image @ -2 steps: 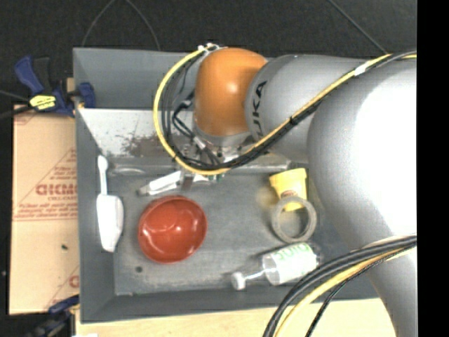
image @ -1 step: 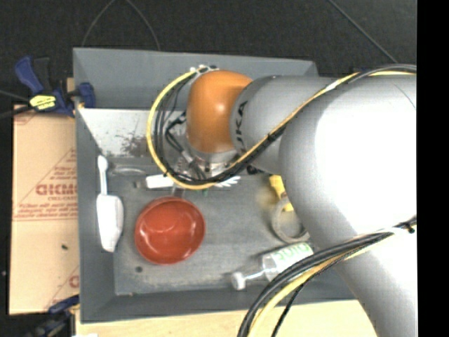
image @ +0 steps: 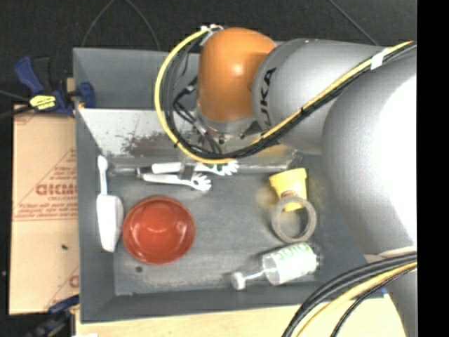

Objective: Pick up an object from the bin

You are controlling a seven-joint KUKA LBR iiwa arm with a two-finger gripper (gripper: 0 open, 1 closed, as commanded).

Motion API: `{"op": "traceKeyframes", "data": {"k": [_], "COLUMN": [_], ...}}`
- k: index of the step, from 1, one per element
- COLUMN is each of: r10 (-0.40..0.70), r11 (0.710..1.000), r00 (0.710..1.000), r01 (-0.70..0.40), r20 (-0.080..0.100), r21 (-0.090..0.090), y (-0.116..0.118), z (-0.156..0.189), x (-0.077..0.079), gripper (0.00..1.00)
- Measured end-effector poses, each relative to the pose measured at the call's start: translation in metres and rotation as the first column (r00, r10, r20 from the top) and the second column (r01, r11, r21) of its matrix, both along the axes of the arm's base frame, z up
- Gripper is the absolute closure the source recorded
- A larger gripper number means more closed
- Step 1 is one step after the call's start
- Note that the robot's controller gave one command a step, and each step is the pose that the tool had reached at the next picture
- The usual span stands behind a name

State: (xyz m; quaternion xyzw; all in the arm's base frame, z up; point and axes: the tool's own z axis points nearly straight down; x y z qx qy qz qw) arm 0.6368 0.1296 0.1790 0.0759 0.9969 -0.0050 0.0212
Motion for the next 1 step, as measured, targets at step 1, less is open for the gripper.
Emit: {"op": "traceKeyframes", "data": {"k": [1], "r10": [0.004], "r11": [1.0], "r00": [1.0], "r01": [-0.004], "r20": [0.012], "r21": [0.003], "y": [0.0002], "z": [0.0171], "x": [0.0039], "gripper": [1.0]}}
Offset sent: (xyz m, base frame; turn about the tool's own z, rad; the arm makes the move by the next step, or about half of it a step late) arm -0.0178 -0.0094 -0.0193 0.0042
